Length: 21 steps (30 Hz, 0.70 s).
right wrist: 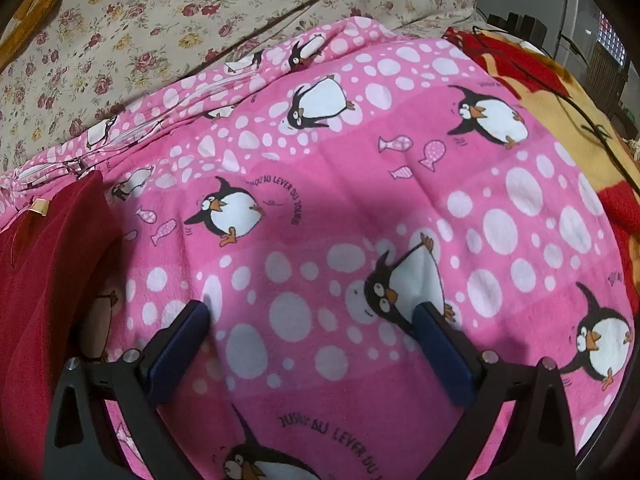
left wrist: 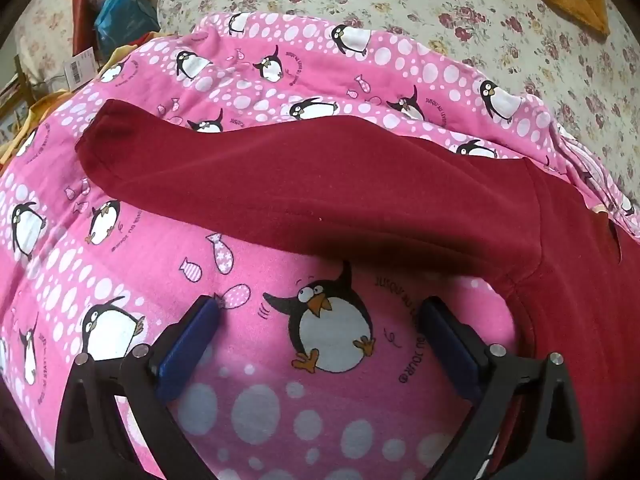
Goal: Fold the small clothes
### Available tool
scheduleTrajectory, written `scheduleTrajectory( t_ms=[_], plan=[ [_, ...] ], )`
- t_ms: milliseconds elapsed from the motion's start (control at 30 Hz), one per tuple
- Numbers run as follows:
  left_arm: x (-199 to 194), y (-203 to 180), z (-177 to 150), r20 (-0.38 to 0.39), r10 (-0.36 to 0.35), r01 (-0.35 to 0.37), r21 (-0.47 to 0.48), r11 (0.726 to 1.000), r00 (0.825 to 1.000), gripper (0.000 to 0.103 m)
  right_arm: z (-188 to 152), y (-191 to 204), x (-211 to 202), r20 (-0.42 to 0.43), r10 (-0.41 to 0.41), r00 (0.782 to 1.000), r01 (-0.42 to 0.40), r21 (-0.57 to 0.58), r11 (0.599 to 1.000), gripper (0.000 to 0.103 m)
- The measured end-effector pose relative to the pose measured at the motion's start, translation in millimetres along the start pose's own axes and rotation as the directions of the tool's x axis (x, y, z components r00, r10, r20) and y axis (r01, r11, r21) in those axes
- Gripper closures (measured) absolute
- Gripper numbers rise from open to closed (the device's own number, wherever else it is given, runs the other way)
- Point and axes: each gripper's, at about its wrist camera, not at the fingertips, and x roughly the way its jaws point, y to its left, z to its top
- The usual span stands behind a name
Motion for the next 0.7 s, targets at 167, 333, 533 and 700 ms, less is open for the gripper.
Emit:
scheduleTrajectory(
  t_ms=[167,333,533,700],
  plan=[
    [-0.1,0.5,0.2,0.001,0.002,-0.002,0.001,1.000,1.000,0.017,0.0,0.0,0.0,0.000,0.000,1.000,0.000,0.000,1.000,0.000],
    [-0.2,1.8,1.6,-0.003,-0.005,0.005,-0.003,1.000,1.000,0.017,0.1,-0.1,0.0,0.000,0.000,1.000,0.000,0.000,1.000,0.000],
    [-3.2,-0.2,5.2,-0.069,-0.014,0.015,0.014,1.000,0.998,0.017,-0.3,0.0,-0.2,0.004,0.000,1.000,0.000,0.001,1.000,0.000],
    [-19.5,-0.1,-7.5,-0.062,-0.035,0.037,0.031,0.999,0.997,0.023,-0.3,0.1,-0.7,0.000,-0.001,1.000,0.001,0.004,1.000,0.000]
  ],
)
